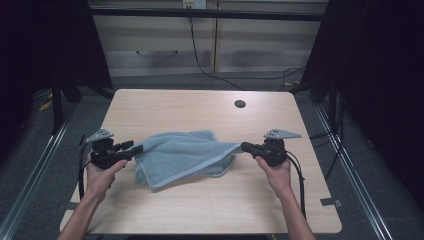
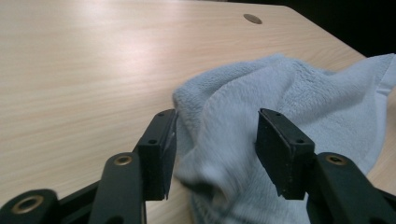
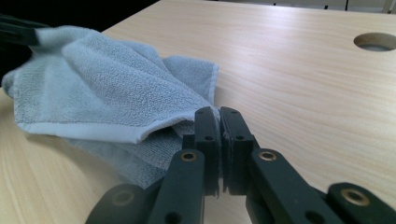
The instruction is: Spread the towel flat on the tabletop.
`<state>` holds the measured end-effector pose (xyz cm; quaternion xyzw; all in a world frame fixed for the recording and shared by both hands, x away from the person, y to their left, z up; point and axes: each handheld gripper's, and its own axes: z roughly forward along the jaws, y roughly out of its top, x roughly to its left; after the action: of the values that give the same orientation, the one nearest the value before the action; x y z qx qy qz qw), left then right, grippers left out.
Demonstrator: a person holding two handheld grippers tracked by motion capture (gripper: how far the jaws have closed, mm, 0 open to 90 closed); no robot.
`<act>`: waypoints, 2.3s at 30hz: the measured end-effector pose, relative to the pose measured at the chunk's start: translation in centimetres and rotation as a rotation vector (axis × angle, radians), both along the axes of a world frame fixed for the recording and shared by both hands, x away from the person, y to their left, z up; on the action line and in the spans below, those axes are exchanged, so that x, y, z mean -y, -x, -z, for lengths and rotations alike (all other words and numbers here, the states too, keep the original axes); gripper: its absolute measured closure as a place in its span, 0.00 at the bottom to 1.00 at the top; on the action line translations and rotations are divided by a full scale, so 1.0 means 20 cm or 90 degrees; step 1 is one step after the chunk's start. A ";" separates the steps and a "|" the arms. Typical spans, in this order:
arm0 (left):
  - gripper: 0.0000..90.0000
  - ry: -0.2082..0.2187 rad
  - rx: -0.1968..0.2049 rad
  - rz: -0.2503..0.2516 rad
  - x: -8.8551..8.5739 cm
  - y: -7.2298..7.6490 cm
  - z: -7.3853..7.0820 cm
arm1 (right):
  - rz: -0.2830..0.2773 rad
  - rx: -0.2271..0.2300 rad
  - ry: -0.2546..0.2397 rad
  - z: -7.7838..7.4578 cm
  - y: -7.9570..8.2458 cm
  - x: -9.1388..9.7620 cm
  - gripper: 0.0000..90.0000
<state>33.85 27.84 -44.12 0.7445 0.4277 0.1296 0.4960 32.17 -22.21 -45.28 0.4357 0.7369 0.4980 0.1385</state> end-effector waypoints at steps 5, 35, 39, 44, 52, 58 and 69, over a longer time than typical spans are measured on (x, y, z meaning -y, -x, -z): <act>0.66 -0.032 0.061 0.080 0.03 0.18 -0.05 | -0.001 -0.004 -0.006 0.04 0.00 0.00 0.96; 0.55 -0.204 0.024 0.262 0.29 0.29 0.30 | -0.009 -0.021 0.006 0.09 0.00 -0.04 0.95; 0.78 -0.238 0.047 0.231 0.30 0.30 0.30 | -0.010 -0.026 0.011 0.11 0.01 -0.04 0.95; 0.93 -0.133 -0.008 0.219 0.21 0.25 0.25 | -0.011 -0.024 0.010 0.10 0.02 -0.03 0.95; 0.93 0.027 0.059 0.165 0.07 0.24 -0.02 | -0.012 0.016 -0.013 0.00 0.04 -0.02 0.96; 0.93 0.025 0.098 0.115 0.06 0.13 -0.17 | -0.017 0.051 -0.013 -0.16 0.00 -0.06 0.96; 0.92 0.005 -0.031 0.049 0.05 -0.10 0.22 | -0.059 -0.035 0.029 0.08 -0.16 -0.28 0.96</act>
<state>35.81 26.77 -48.50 0.7615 0.4111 0.0905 0.4928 35.45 -16.67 -46.94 0.4114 0.7709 0.4749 0.1044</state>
